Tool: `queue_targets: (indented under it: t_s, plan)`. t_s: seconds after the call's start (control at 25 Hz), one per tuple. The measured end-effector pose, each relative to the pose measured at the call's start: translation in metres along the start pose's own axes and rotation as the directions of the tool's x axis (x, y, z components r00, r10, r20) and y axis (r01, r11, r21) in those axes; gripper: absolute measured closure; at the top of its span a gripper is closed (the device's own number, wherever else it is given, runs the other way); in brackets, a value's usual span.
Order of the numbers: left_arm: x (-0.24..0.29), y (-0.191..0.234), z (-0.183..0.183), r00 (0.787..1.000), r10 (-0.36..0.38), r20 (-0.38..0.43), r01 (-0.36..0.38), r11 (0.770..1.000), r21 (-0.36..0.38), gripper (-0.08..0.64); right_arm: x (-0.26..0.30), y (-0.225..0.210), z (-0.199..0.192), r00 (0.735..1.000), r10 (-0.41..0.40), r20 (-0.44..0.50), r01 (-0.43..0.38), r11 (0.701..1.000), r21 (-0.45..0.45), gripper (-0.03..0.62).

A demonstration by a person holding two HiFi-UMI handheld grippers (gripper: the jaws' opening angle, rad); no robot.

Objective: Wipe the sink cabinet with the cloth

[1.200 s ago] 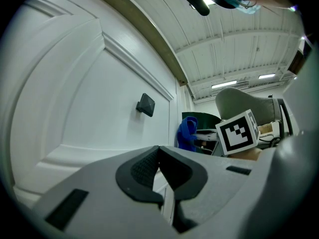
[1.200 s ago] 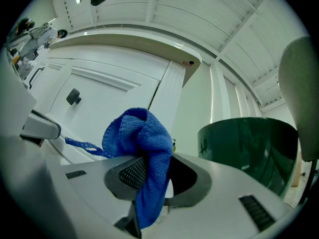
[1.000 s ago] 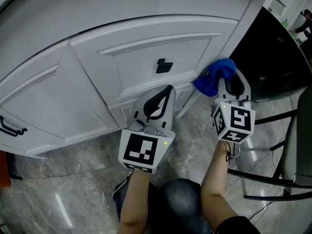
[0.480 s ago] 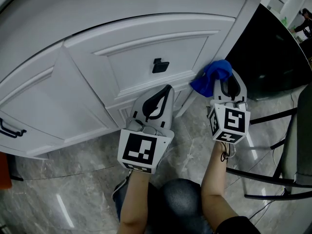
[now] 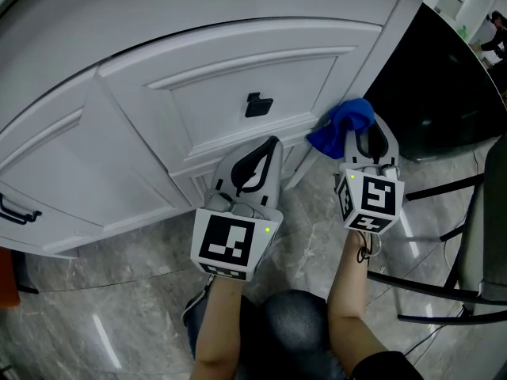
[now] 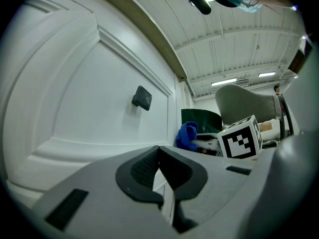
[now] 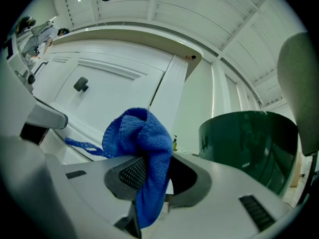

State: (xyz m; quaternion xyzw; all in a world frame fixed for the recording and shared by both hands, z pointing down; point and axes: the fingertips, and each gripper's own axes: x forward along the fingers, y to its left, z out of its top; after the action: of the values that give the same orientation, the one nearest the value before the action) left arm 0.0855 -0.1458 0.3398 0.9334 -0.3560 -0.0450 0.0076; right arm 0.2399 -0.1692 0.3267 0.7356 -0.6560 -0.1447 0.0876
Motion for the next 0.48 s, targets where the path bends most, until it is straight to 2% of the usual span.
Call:
queue_targets:
  t_s: [0.48]
  plan:
    - [0.002, -0.002, 0.000, 1.000, -0.002, -0.001, 0.002, 1.000, -0.001, 0.557, -0.001, 0.004, -0.012, 1.000, 0.012, -0.023, -0.012, 1.000, 0.000, 0.477]
